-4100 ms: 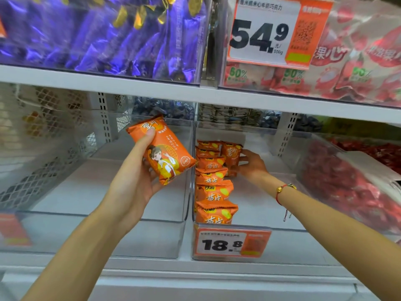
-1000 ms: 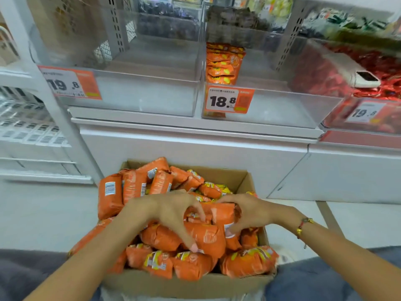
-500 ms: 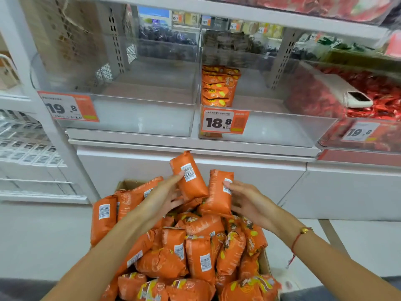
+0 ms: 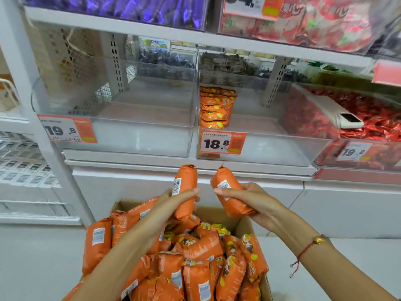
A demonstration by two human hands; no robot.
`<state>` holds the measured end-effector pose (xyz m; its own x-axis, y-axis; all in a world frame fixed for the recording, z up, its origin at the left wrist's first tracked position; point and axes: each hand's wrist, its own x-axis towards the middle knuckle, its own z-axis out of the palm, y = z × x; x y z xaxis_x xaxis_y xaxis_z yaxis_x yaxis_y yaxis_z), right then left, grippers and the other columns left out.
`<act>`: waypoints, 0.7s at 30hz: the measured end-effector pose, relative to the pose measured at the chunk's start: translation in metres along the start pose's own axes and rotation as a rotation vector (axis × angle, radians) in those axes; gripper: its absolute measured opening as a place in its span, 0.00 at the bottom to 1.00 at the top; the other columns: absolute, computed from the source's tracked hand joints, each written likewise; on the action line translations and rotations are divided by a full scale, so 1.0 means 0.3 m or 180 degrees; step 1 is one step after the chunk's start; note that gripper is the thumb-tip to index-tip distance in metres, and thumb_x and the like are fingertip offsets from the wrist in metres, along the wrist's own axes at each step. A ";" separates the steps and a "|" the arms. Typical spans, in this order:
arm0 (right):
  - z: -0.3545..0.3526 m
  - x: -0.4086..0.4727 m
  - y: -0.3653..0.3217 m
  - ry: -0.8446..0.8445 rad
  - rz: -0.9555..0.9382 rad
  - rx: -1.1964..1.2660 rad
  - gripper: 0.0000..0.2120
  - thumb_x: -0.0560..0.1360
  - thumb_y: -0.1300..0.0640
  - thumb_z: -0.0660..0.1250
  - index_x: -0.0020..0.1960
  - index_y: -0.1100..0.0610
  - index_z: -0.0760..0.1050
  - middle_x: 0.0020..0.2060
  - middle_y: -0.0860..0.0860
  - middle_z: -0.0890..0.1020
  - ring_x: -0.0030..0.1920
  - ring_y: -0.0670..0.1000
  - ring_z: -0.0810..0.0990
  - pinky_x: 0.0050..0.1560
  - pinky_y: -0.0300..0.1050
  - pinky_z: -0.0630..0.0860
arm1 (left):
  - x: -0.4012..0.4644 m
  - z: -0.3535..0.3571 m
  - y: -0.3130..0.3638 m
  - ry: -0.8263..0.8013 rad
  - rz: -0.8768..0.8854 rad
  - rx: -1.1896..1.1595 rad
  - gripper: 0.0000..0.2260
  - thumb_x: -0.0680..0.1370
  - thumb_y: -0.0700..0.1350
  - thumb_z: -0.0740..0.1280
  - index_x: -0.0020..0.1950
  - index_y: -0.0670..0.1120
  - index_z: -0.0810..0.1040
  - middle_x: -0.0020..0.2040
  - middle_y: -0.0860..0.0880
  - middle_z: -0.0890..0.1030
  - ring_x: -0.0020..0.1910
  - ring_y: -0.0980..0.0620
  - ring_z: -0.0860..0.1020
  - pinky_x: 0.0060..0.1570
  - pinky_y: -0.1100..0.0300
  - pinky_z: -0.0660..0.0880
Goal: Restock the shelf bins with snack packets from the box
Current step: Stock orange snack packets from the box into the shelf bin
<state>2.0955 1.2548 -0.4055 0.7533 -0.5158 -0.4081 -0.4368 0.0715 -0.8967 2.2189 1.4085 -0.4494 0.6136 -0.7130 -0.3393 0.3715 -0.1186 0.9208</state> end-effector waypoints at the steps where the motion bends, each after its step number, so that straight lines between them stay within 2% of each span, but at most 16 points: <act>1: -0.012 -0.011 -0.025 0.0032 -0.0148 -0.0080 0.30 0.57 0.47 0.76 0.58 0.56 0.77 0.46 0.53 0.84 0.44 0.50 0.83 0.38 0.40 0.77 | -0.013 0.007 0.030 0.0014 0.0136 0.0008 0.31 0.61 0.58 0.79 0.60 0.48 0.77 0.48 0.49 0.86 0.47 0.50 0.83 0.53 0.51 0.78; 3: -0.036 -0.043 -0.092 0.0013 -0.0568 -0.0135 0.26 0.64 0.48 0.75 0.60 0.50 0.75 0.49 0.51 0.84 0.45 0.50 0.85 0.40 0.40 0.78 | -0.033 0.017 0.108 0.0074 0.0554 0.0050 0.26 0.61 0.59 0.75 0.57 0.51 0.79 0.48 0.50 0.86 0.47 0.50 0.84 0.50 0.53 0.79; 6: -0.072 -0.093 -0.233 0.0106 -0.1185 -0.0425 0.28 0.64 0.46 0.75 0.61 0.44 0.71 0.50 0.49 0.84 0.43 0.49 0.85 0.41 0.40 0.80 | -0.036 0.027 0.260 0.0222 0.1194 0.0060 0.18 0.65 0.58 0.73 0.50 0.52 0.79 0.44 0.51 0.86 0.39 0.58 0.83 0.41 0.61 0.76; 9: -0.130 -0.091 -0.350 0.0627 -0.1594 -0.0884 0.27 0.65 0.45 0.76 0.60 0.43 0.68 0.46 0.44 0.80 0.38 0.44 0.83 0.32 0.32 0.76 | 0.020 0.018 0.399 0.0413 0.1515 0.0120 0.10 0.74 0.56 0.66 0.48 0.51 0.77 0.36 0.56 0.85 0.33 0.62 0.81 0.35 0.66 0.74; 10: -0.156 -0.074 -0.381 0.0799 -0.1653 -0.1043 0.27 0.66 0.44 0.75 0.60 0.42 0.67 0.45 0.43 0.78 0.35 0.44 0.81 0.30 0.34 0.74 | 0.047 0.009 0.439 0.0460 0.1581 0.0163 0.08 0.77 0.54 0.64 0.50 0.51 0.76 0.39 0.56 0.84 0.33 0.62 0.81 0.33 0.67 0.74; 12: -0.215 -0.010 -0.437 0.0979 -0.1606 -0.1339 0.28 0.68 0.43 0.74 0.62 0.43 0.63 0.46 0.45 0.76 0.38 0.44 0.78 0.32 0.39 0.73 | 0.105 -0.004 0.505 0.0561 0.1675 0.0332 0.11 0.79 0.52 0.63 0.58 0.50 0.73 0.48 0.53 0.81 0.38 0.60 0.80 0.33 0.66 0.75; 14: -0.274 0.077 -0.483 0.0880 -0.1309 -0.1333 0.28 0.71 0.48 0.73 0.63 0.47 0.60 0.49 0.46 0.75 0.45 0.46 0.77 0.39 0.41 0.73 | 0.157 -0.014 0.545 0.0569 0.1696 0.0508 0.16 0.79 0.52 0.63 0.64 0.48 0.69 0.52 0.51 0.79 0.44 0.57 0.79 0.38 0.62 0.76; 16: -0.325 0.167 -0.517 0.0531 -0.0908 -0.0762 0.27 0.67 0.54 0.75 0.61 0.54 0.64 0.45 0.51 0.75 0.43 0.50 0.76 0.41 0.44 0.73 | 0.201 -0.014 0.562 0.0497 0.1673 0.0606 0.17 0.79 0.54 0.62 0.65 0.50 0.67 0.52 0.52 0.78 0.47 0.55 0.78 0.40 0.60 0.75; 18: -0.369 0.242 -0.538 0.0271 -0.0697 -0.0228 0.23 0.60 0.56 0.70 0.53 0.57 0.68 0.39 0.54 0.74 0.37 0.51 0.75 0.39 0.47 0.71 | 0.238 -0.011 0.569 0.0471 0.1666 0.0581 0.16 0.80 0.53 0.62 0.65 0.50 0.67 0.50 0.53 0.78 0.45 0.54 0.79 0.38 0.61 0.73; 20: -0.402 0.315 -0.548 0.0203 -0.0714 -0.0029 0.19 0.63 0.59 0.70 0.51 0.58 0.68 0.39 0.55 0.74 0.37 0.52 0.75 0.39 0.47 0.73 | 0.263 -0.006 0.581 0.0487 0.1659 0.0507 0.14 0.80 0.52 0.61 0.64 0.50 0.68 0.48 0.52 0.78 0.44 0.54 0.78 0.37 0.61 0.72; 21: -0.412 0.351 -0.548 0.0267 -0.0732 -0.0093 0.19 0.67 0.61 0.71 0.54 0.58 0.68 0.43 0.55 0.76 0.40 0.52 0.77 0.40 0.46 0.75 | 0.279 -0.008 0.584 0.0491 0.1652 0.0449 0.13 0.80 0.51 0.61 0.64 0.51 0.68 0.47 0.52 0.78 0.43 0.54 0.78 0.37 0.61 0.72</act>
<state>2.1859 1.0832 -0.2798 0.7916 -0.5848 -0.1769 -0.2734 -0.0802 -0.9586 2.3372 1.3298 -0.3170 0.7899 -0.5943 0.1510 -0.0969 0.1223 0.9878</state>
